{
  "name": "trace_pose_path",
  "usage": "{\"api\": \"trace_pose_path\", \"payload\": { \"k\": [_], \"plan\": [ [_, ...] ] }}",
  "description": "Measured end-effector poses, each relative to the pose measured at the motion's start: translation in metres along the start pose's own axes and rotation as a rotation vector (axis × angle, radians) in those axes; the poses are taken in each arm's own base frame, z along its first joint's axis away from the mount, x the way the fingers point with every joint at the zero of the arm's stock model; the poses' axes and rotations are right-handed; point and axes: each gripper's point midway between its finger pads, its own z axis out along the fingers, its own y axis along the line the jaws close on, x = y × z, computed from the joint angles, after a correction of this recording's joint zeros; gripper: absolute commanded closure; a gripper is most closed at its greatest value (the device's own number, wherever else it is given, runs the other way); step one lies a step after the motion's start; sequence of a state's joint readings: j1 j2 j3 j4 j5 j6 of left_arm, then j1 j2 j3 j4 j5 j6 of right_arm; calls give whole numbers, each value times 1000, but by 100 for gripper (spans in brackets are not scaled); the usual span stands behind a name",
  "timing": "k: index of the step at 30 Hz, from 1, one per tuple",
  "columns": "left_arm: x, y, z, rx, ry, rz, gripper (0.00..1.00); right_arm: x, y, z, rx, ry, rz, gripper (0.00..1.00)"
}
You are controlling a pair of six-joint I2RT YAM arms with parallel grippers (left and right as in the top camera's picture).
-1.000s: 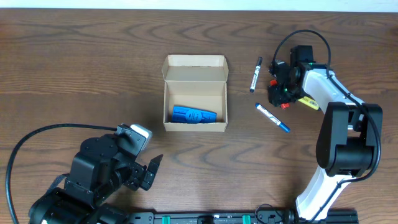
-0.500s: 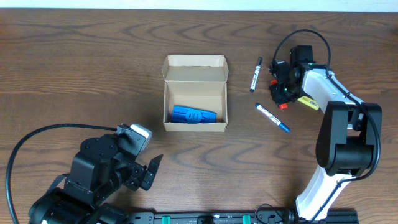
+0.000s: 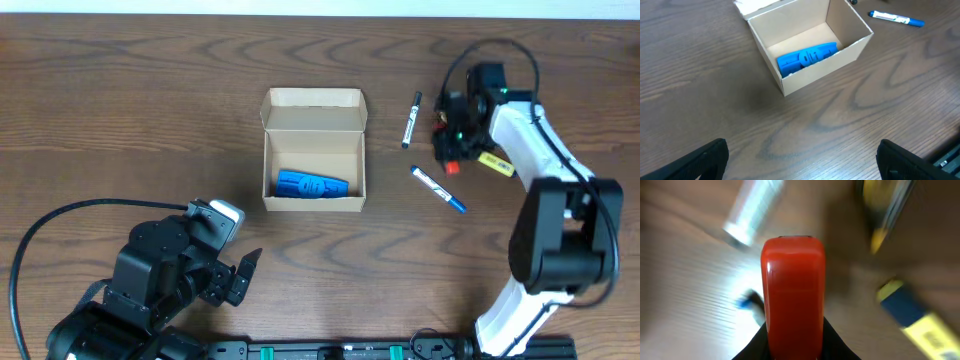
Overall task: Pack container
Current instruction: 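Grasp the red stapler with the right gripper and lift, then lower the red stapler into the box beside the blue case and release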
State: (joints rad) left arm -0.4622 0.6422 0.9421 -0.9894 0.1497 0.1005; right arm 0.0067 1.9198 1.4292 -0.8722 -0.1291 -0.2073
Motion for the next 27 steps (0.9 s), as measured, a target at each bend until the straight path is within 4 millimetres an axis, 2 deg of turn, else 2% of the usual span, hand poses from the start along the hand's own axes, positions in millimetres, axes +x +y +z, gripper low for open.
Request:
{"api": "trace_pose_path", "payload": {
  "k": [3,6,9,11,14,17,19,24,27],
  "plan": [
    [0,0,0,0,0,0,5,-42,27,-54,-19,-180,-60,99],
    [0,0,0,0,0,0,5,-78,73,-115,-43,-390,-174,99],
    [0,0,0,0,0,0,5,-93,128,-156,-93,-535,-305,99],
    [0,0,0,0,0,0,5,-96,163,-167,-130,-585,-392,99],
    [0,0,0,0,0,0,5,-91,207,-160,-174,-587,-525,99],
    [0,0,0,0,0,0,5,-83,238,-137,-191,-549,-672,99],
    [0,0,0,0,0,0,5,-75,254,-113,-197,-502,-777,99],
    [0,0,0,0,0,0,5,-56,277,-56,-204,-387,-981,99],
    [0,0,0,0,0,0,5,-45,287,-30,-209,-336,-1085,99]
  ]
}}
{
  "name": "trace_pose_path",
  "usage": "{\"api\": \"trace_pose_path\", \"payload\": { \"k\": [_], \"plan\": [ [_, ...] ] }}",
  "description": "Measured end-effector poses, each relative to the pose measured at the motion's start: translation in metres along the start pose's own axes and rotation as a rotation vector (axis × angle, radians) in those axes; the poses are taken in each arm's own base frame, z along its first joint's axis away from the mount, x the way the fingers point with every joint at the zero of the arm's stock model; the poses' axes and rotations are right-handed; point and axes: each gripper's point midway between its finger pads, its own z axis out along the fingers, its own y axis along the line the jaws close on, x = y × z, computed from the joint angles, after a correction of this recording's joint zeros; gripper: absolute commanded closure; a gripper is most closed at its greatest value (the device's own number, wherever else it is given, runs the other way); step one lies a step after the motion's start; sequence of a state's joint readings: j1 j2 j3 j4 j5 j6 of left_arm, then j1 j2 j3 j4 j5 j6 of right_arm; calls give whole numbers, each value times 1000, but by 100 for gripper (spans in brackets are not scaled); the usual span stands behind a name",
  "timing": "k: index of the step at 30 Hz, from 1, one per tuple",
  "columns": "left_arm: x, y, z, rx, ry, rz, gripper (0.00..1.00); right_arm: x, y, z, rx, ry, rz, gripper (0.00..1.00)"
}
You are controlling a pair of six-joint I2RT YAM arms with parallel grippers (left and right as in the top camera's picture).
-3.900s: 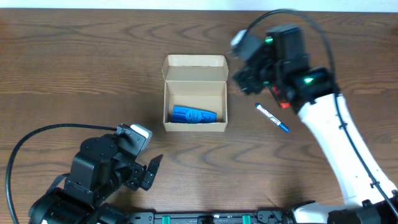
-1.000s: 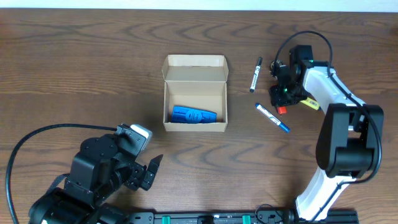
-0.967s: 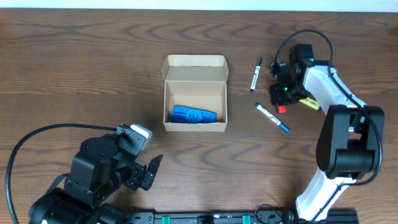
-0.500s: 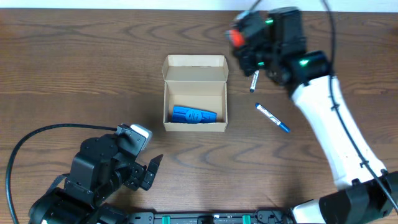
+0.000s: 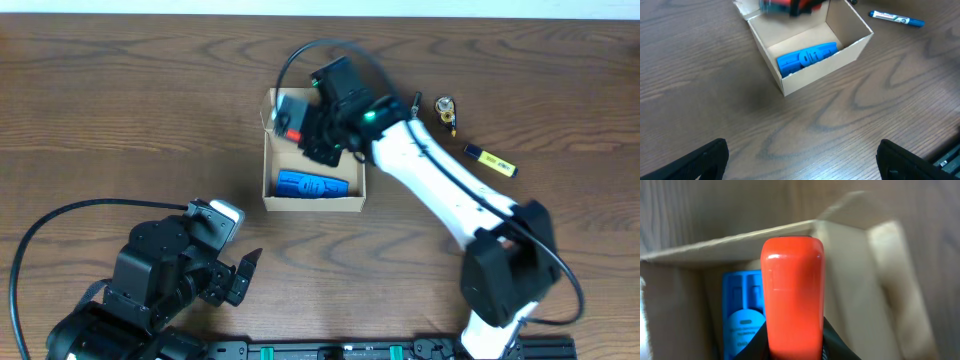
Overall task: Pack container
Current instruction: 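Lower the red stapler into the box beside the blue case and release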
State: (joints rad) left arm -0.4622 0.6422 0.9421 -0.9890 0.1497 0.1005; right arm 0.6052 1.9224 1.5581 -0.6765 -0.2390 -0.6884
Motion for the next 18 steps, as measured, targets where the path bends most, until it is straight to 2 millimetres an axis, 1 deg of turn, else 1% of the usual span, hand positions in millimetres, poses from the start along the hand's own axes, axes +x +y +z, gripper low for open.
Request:
{"api": "trace_pose_path", "payload": {
  "k": [3,7,15,18],
  "plan": [
    [0,0,0,0,0,0,5,1,16,19,-39,24,-86,99],
    [0,0,0,0,0,0,5,2,25,34,-59,40,-145,99],
    [0,0,0,0,0,0,5,5,24,35,-56,50,-186,99],
    [0,0,0,0,0,0,5,9,23,35,-53,70,-200,99]
  ]
}}
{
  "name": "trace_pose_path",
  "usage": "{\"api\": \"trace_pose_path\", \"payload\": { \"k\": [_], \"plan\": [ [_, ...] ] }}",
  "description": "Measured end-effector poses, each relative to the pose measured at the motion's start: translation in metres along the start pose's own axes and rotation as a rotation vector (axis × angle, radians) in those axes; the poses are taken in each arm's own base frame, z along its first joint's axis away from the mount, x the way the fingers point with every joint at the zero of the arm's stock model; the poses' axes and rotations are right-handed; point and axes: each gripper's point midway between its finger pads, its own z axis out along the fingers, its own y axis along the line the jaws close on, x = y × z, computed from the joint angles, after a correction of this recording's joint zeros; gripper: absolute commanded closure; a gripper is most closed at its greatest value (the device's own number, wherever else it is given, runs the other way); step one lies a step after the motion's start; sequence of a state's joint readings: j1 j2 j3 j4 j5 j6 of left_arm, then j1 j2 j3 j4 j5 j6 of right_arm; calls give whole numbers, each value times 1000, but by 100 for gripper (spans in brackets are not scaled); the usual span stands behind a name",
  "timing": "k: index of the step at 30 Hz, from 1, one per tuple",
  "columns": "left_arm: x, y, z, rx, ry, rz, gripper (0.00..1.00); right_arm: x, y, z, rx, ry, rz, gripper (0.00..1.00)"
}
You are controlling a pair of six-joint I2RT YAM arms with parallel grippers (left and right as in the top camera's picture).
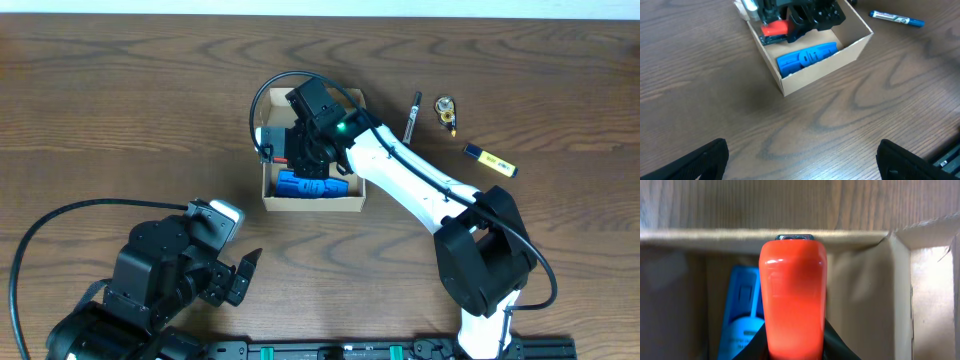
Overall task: Pack container
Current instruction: 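Lower the red stapler into the box beside the blue case and release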
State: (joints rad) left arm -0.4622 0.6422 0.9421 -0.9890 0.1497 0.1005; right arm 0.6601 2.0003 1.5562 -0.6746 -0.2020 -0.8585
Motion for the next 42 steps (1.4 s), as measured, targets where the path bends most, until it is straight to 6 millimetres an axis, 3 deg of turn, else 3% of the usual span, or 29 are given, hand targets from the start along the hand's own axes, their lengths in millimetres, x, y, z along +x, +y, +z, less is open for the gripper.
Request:
{"api": "trace_pose_path", "payload": {
  "k": [13,18,22,25,42],
  "plan": [
    [0,0,0,0,0,0,5,13,-5,1,14,49,-36,99],
    [0,0,0,0,0,0,5,21,0,15,-12,71,-51,98],
    [0,0,0,0,0,0,5,28,3,28,-33,90,-49,83],
    [0,0,0,0,0,0,5,27,2,28,-27,85,-49,64],
    [0,0,0,0,0,0,5,25,-6,21,17,91,-7,54]
  ]
}}
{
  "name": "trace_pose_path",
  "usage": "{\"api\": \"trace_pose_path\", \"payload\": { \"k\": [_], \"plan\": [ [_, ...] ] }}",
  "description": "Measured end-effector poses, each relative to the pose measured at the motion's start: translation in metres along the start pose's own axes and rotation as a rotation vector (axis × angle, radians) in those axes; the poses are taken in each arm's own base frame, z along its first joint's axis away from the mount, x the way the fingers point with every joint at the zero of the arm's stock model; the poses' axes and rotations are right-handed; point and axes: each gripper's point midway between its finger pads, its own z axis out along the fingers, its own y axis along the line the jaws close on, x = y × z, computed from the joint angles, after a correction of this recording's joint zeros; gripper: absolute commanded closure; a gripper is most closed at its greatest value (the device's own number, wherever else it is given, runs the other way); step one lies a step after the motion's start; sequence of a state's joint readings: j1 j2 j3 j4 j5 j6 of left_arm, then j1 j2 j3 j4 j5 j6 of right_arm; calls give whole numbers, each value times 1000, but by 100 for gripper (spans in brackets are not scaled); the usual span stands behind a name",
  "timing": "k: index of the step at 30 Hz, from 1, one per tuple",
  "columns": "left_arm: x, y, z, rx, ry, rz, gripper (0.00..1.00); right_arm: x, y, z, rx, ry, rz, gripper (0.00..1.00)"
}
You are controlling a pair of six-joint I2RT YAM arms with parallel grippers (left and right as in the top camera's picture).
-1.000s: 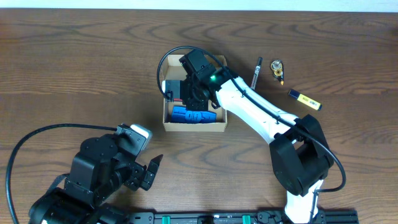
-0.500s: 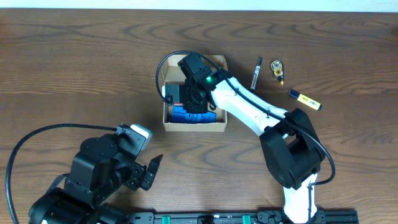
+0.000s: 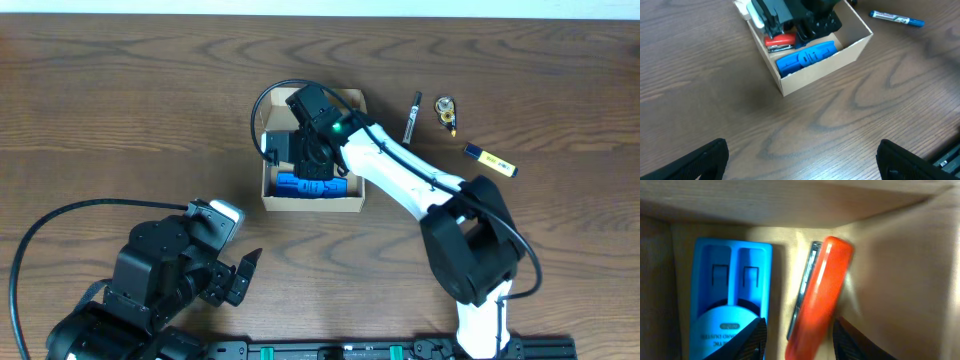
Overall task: Pack container
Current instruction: 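Lower the red stapler into the box beside the blue case and release, then move the right gripper to the tape roll and grasp it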
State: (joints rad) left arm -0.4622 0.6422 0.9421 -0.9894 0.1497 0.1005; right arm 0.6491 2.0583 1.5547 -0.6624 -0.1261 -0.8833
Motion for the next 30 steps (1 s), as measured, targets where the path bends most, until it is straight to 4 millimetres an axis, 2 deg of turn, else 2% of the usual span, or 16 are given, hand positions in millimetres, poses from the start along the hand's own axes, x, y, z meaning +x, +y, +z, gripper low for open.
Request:
{"api": "trace_pose_path", "payload": {
  "k": [2,5,9,12,15,21,23,26,30],
  "plan": [
    [0,0,0,0,0,0,5,-5,-6,-14,31,-15,13,53],
    [0,0,0,0,0,0,5,-19,-18,-52,105,-69,28,50],
    [0,0,0,0,0,0,5,-32,-41,-129,253,-165,81,45],
    [0,0,0,0,0,0,5,-19,-60,-177,360,-198,181,41],
    [0,0,0,0,0,0,5,20,-81,-203,428,-169,345,39],
    [0,0,0,0,0,0,5,125,-100,-210,449,-11,662,40],
    [0,0,0,0,0,0,5,156,-105,-213,465,25,758,37],
    [0,0,0,0,0,0,5,190,-112,-213,480,59,861,36],
    [0,0,0,0,0,0,5,229,-119,-196,472,105,976,23]
  ]
}}
